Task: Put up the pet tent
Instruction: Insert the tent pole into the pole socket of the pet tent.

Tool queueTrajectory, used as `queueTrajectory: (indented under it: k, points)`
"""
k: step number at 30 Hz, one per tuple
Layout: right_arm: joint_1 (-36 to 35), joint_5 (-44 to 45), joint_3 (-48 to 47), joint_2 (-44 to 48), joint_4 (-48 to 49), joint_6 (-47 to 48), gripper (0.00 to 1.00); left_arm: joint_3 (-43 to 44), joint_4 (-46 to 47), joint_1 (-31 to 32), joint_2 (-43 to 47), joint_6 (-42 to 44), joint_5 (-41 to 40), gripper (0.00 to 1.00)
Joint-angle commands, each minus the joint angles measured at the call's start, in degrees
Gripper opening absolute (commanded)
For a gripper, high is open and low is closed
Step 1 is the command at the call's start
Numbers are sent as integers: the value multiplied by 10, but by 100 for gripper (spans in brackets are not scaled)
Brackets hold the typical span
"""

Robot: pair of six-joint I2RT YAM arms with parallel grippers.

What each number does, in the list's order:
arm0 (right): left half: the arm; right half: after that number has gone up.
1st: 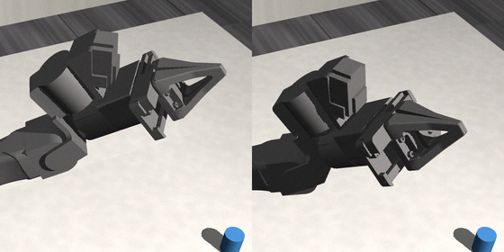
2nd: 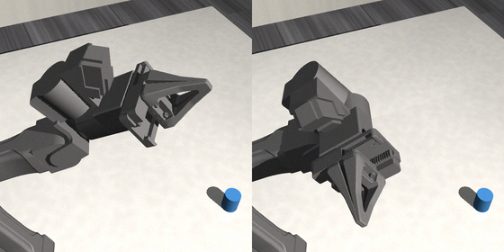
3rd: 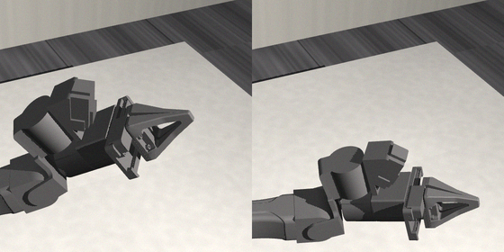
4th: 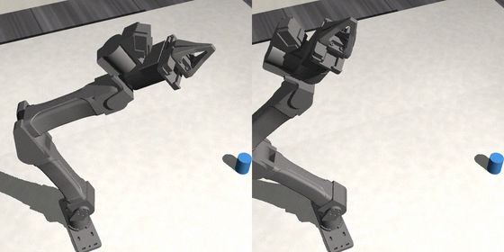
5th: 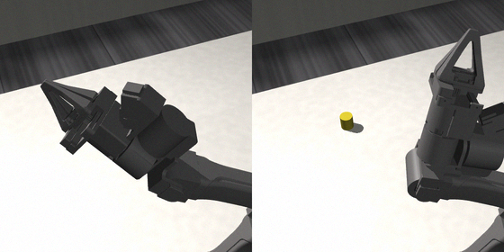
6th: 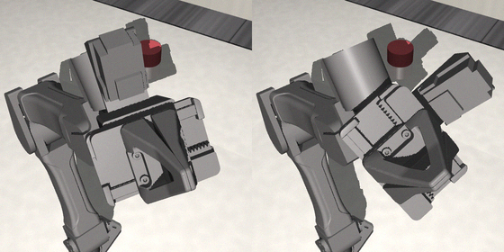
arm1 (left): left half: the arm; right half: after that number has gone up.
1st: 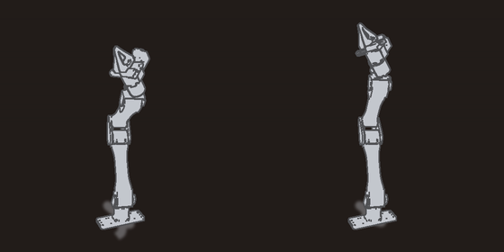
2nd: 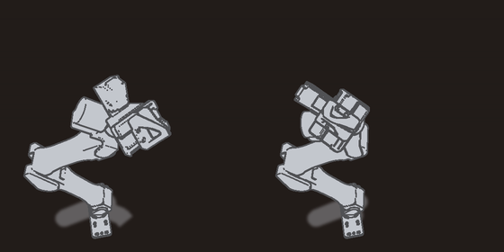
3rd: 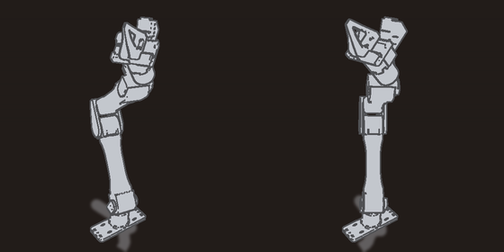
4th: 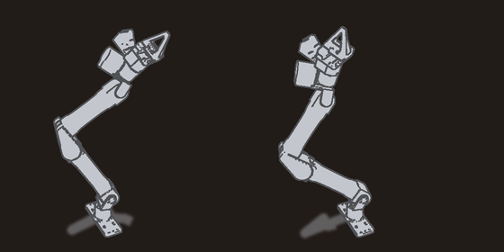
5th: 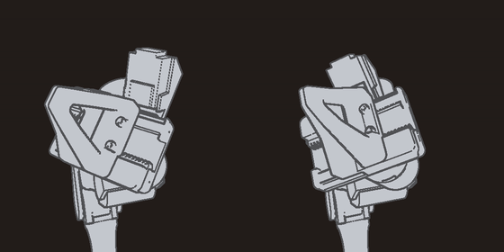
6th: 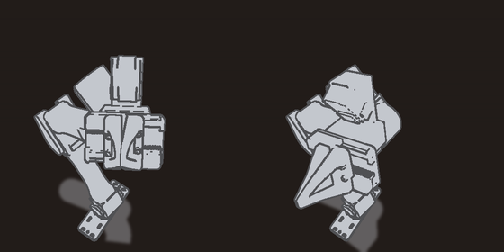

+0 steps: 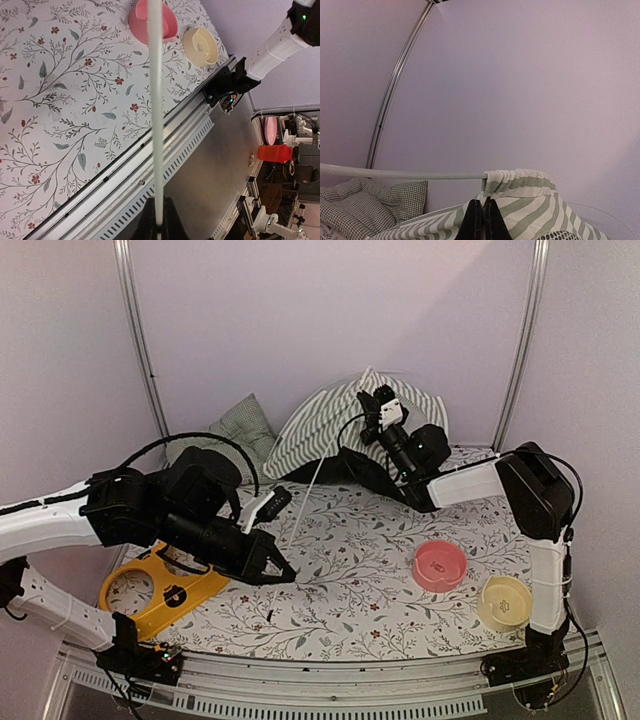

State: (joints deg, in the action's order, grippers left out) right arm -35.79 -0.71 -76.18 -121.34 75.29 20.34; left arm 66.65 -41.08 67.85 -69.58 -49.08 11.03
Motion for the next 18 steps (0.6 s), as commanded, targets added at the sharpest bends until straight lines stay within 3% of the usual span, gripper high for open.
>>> queueTrajectory:
  k: [1, 18]
  points:
    - [-29, -51, 39, 31, 31, -23, 1, 34, 42, -25, -3, 0, -52, 0]
    - [-83, -144, 133, 67, 36, -96, 0, 84, 145, -47, -66, 1, -123, 0]
